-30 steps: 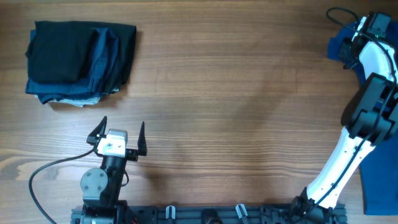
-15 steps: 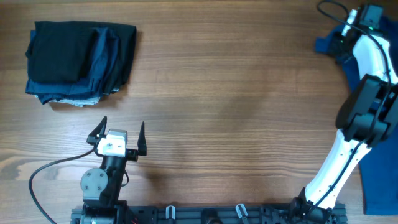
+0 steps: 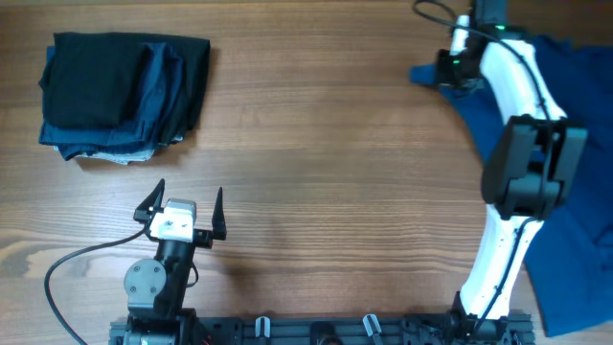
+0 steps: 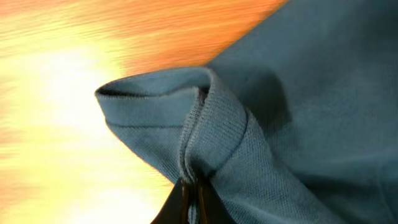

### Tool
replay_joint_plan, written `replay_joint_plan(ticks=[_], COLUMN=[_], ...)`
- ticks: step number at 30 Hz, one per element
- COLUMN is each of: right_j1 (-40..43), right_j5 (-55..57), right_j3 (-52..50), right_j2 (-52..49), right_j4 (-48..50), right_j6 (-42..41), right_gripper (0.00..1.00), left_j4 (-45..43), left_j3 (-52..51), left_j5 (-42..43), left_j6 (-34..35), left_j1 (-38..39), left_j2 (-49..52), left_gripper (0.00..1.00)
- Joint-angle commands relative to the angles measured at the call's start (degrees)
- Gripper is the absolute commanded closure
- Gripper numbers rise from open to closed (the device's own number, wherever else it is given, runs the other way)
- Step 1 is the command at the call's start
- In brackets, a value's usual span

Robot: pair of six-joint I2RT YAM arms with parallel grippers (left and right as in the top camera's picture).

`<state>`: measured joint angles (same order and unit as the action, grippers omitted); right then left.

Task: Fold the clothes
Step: 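Drag the grasped shirt leftward across the table with the right gripper, release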

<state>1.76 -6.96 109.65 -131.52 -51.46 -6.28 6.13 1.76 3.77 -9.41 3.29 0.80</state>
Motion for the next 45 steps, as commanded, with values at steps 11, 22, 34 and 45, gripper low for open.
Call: replay_joint_plan(ticks=[11, 22, 34, 45], right_j1=[-29.9, -52.4, -54.6, -37.4], right_j5=[-7.7, -7.7, -5.6, -1.5], right_j3=[0.5, 0.5, 0.5, 0.5], right_j2=[0.6, 0.5, 1.5, 13.8], right_j4=[-0.5, 1.7, 3.3, -8.7], right_j6=[-9.3, -10.9, -10.8, -10.2], right_gripper=[0.96, 0.95, 0.40, 0.28], left_j4=[-0.2, -0.2, -0.2, -0.2], left_j3=[-0.5, -0.5, -0.5, -0.5], left_j5=[0.7, 0.7, 0.7, 0.7], left_j6=[-0.9, -0.9, -0.9, -0.9], left_j1=[0.2, 0.2, 0.2, 0.2], left_j2=[-0.4, -0.4, -0.4, -0.4], left_gripper=[0.00, 0.00, 0.00, 0.00])
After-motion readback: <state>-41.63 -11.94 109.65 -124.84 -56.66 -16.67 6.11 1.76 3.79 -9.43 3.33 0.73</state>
